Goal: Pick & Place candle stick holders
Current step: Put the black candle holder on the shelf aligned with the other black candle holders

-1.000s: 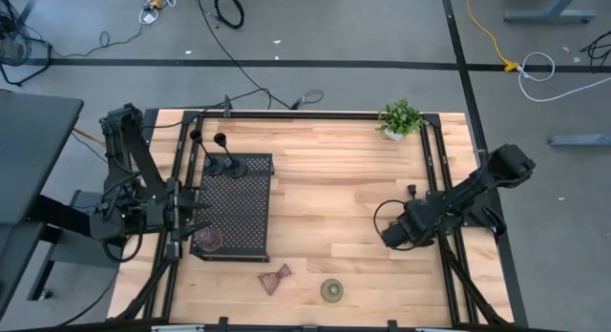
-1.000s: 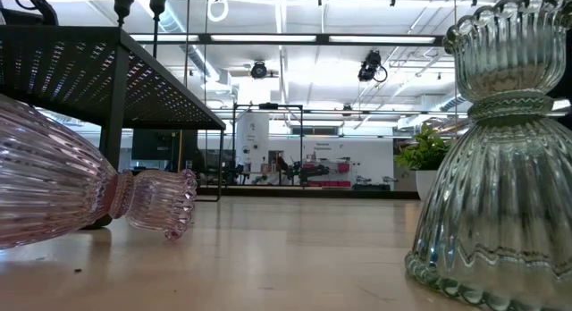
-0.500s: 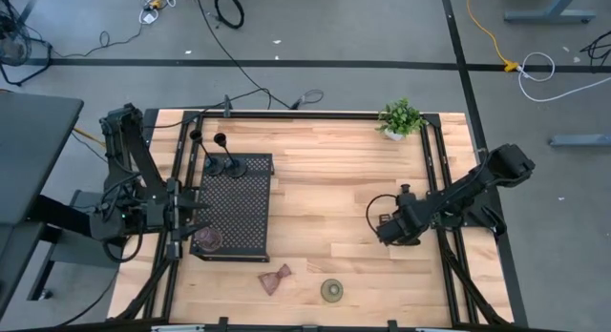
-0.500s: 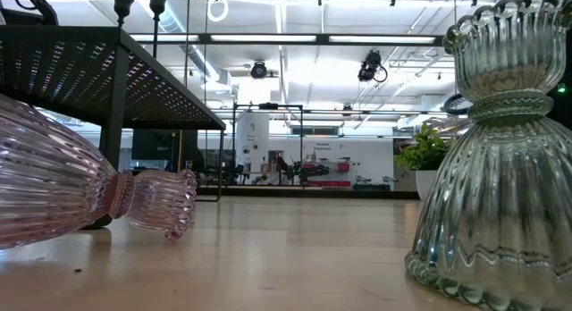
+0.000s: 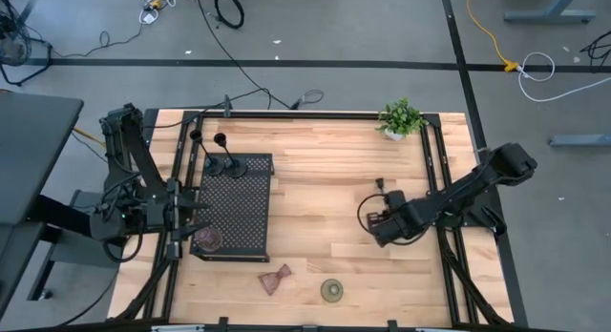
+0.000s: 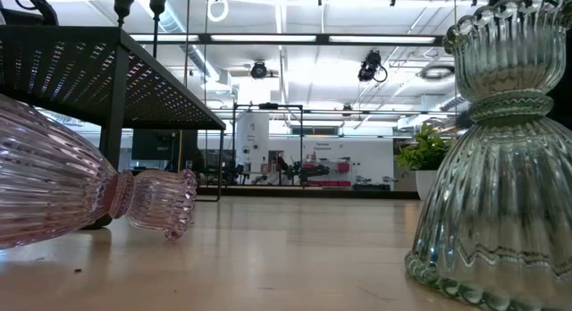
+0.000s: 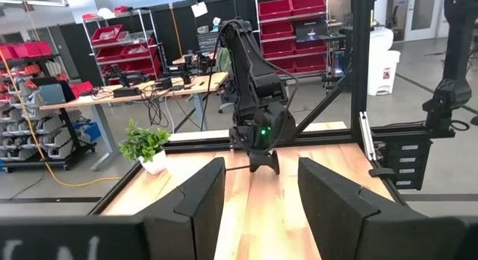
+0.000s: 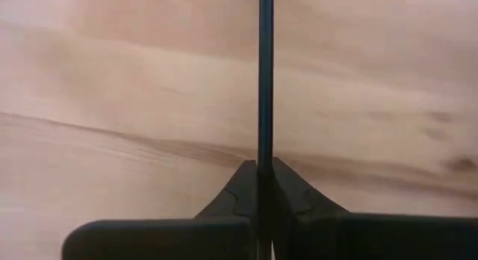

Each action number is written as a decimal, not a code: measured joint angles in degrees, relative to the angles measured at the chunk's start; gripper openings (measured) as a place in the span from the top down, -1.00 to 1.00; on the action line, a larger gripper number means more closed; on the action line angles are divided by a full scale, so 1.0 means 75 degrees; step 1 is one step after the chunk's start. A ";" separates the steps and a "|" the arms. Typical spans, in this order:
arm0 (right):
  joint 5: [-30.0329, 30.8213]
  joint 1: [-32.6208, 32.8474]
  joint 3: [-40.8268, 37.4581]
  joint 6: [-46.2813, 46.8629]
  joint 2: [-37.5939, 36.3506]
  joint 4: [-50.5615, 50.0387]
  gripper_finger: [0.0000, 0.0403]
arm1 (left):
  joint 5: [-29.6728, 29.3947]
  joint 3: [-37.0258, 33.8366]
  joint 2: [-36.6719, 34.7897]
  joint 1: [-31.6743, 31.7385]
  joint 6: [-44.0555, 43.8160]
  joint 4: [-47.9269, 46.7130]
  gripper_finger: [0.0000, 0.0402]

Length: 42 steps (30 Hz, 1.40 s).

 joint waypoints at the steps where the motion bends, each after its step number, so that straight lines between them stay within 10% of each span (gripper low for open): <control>1: 0.0265 0.0000 0.0072 -0.0132 -0.0071 0.0107 0.98 | 0.0000 -0.0001 0.0000 0.0002 -0.0010 0.0003 0.14; 12: 0.3272 0.0000 0.1375 -0.3053 -0.0713 0.1582 0.98 | -0.0004 -0.0003 0.0000 0.0009 -0.0297 0.0050 0.14; 23: 0.4253 -0.0034 0.1525 -1.0251 -0.0604 0.8753 0.99 | 0.0090 0.0000 0.0000 0.0584 -0.0648 0.0064 0.14; 30: 0.3265 -0.0545 0.1534 -1.2382 0.0094 1.1378 0.99 | 0.0362 0.0000 -0.0001 0.0810 -0.0621 0.0064 0.14; 42: -0.0736 -0.2171 0.1534 -1.2584 0.2164 1.5735 0.99 | 0.0402 0.0000 0.0000 0.0845 -0.0596 0.0061 0.14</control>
